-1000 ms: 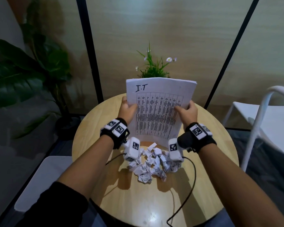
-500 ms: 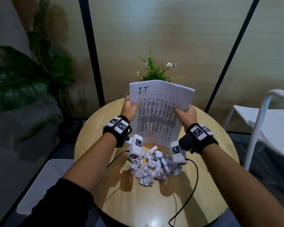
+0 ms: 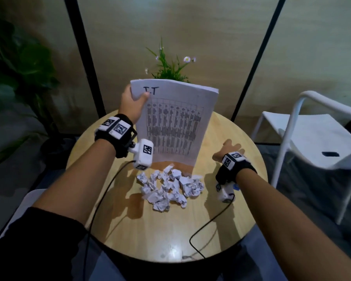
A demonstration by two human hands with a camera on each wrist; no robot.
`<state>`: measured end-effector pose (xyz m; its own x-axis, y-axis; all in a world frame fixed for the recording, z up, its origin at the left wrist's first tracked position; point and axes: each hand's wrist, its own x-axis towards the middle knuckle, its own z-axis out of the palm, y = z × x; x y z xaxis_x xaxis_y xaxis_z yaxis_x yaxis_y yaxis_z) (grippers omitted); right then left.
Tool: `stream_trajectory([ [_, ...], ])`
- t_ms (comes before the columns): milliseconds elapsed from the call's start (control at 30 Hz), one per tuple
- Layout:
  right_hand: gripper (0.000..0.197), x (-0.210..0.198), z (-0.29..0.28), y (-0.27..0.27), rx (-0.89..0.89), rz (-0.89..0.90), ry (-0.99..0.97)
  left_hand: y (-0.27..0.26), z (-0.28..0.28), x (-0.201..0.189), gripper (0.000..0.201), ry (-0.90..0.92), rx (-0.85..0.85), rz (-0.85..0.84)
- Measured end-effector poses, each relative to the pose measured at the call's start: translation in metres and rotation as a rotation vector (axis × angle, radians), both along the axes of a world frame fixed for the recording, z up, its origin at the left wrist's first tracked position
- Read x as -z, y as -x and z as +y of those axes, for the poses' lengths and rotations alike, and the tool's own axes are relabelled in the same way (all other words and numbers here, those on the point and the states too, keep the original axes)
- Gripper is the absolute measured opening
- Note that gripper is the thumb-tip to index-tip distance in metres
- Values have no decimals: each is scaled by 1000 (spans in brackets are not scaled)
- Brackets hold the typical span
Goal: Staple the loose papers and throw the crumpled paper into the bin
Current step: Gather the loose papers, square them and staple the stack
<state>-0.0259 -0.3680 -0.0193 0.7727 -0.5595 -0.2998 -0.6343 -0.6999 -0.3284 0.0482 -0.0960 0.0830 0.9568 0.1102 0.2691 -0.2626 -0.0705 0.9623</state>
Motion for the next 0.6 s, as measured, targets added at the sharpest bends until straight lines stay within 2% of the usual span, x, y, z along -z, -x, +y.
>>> stream_trajectory([
  [67, 84, 16, -8, 8, 14, 112, 69, -4, 6, -1, 40, -7, -12, -17],
  [133, 72, 27, -17, 15, 26, 210, 144, -8, 4, 2, 40, -15, -10, -28],
  [300, 65, 41, -30, 24, -1, 236, 18, -12, 2, 6, 40, -33, -5, -67],
  [400, 50, 43, -36, 26, 124, 35, -147, -12, 1, 8, 40, -33, 0, -82],
  [500, 42, 45, -30, 27, 102, 151, -138, -13, 3, 9, 40, -30, 8, -87],
  [600, 49, 39, -23, 37, 35, 324, 65, -14, 3, 8, 40, -34, 34, -89],
])
